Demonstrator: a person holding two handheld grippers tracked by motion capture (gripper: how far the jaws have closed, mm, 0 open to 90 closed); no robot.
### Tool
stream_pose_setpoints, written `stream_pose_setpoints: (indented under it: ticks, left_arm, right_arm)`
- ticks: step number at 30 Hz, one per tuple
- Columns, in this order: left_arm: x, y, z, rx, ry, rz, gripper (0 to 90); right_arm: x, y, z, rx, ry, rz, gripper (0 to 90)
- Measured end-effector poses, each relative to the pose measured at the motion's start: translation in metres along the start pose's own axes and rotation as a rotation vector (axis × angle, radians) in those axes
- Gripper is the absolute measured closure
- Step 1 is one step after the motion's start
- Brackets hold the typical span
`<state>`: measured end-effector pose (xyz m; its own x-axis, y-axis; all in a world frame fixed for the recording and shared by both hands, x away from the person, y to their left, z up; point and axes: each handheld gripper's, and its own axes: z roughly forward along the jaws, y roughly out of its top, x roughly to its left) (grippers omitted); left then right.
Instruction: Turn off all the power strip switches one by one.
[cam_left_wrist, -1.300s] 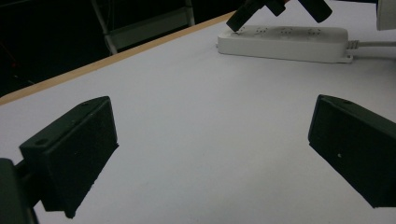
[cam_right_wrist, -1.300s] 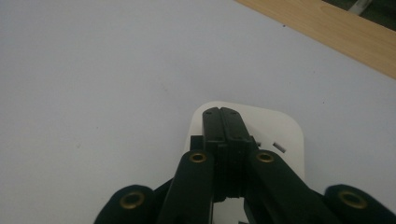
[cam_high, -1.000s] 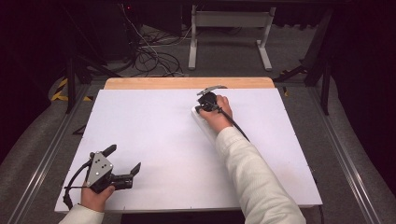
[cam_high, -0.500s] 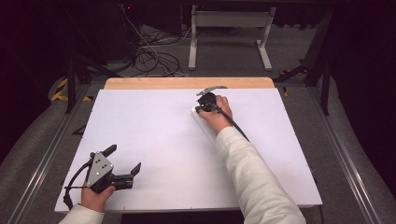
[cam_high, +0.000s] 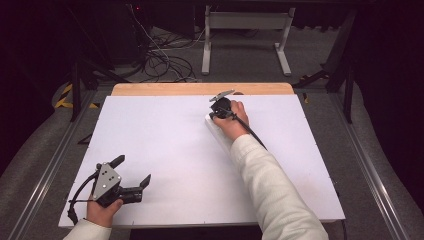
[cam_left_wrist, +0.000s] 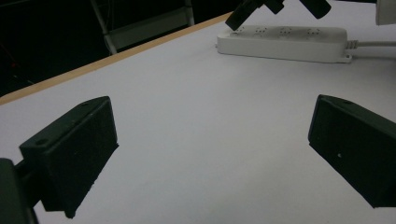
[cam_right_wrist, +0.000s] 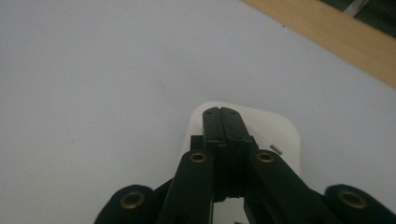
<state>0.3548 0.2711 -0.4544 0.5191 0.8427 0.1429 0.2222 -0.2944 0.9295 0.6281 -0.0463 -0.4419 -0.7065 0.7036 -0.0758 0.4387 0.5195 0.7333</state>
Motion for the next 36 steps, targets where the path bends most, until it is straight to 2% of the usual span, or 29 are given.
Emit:
stream_pose_setpoints:
  ticks: [2, 3, 5, 8, 12, 15, 19, 21, 23, 27, 31, 36]
  left_arm:
    - [0.001, 0.0, 0.001, 0.001, -0.002, 0.001, 1.7]
    - [0.001, 0.0, 0.001, 0.001, -0.001, 0.0, 1.7]
    - [0.001, 0.0, 0.002, 0.0, 0.001, 0.002, 1.7]
    - [0.0, 0.001, 0.001, -0.004, 0.001, 0.002, 1.7]
    - [-0.001, 0.001, 0.002, 0.001, 0.002, 0.002, 1.7]
    - [-0.001, 0.001, 0.002, 0.0, 0.001, 0.002, 1.7]
    - [0.0, 0.001, 0.002, 0.001, 0.0, 0.004, 1.7]
    - [-0.001, 0.001, 0.002, 0.002, -0.001, 0.002, 1.7]
    - [-0.001, 0.001, 0.002, 0.001, 0.001, 0.001, 1.7]
    - [-0.002, 0.001, 0.003, 0.003, 0.002, 0.003, 1.7]
    - [-0.003, 0.002, 0.003, 0.002, -0.001, 0.007, 1.7]
    - [-0.003, 0.002, 0.003, -0.002, 0.004, 0.004, 1.7]
  right_arm:
    - [0.002, 0.006, -0.012, -0.079, 0.018, 0.009, 90.0]
    - [0.004, 0.009, -0.017, -0.099, 0.027, 0.001, 90.0]
    - [0.008, 0.012, -0.026, -0.123, 0.044, -0.005, 90.0]
    - [0.014, 0.013, -0.039, -0.142, 0.053, -0.042, 90.0]
    - [0.013, 0.013, -0.056, -0.187, 0.064, -0.038, 88.3]
    - [0.012, 0.011, -0.069, -0.222, 0.083, -0.017, 75.9]
    - [0.011, 0.007, -0.09, -0.282, 0.118, -0.001, 50.7]
    - [0.012, 0.003, -0.102, -0.31, 0.137, 0.001, 42.3]
    - [0.013, -0.001, -0.114, -0.322, 0.149, -0.025, 38.1]
    - [0.014, -0.015, -0.137, -0.356, 0.159, -0.029, 28.6]
    - [0.013, -0.033, -0.154, -0.373, 0.168, -0.026, 28.4]
    - [0.012, -0.059, -0.17, -0.397, 0.195, 0.0, 27.0]
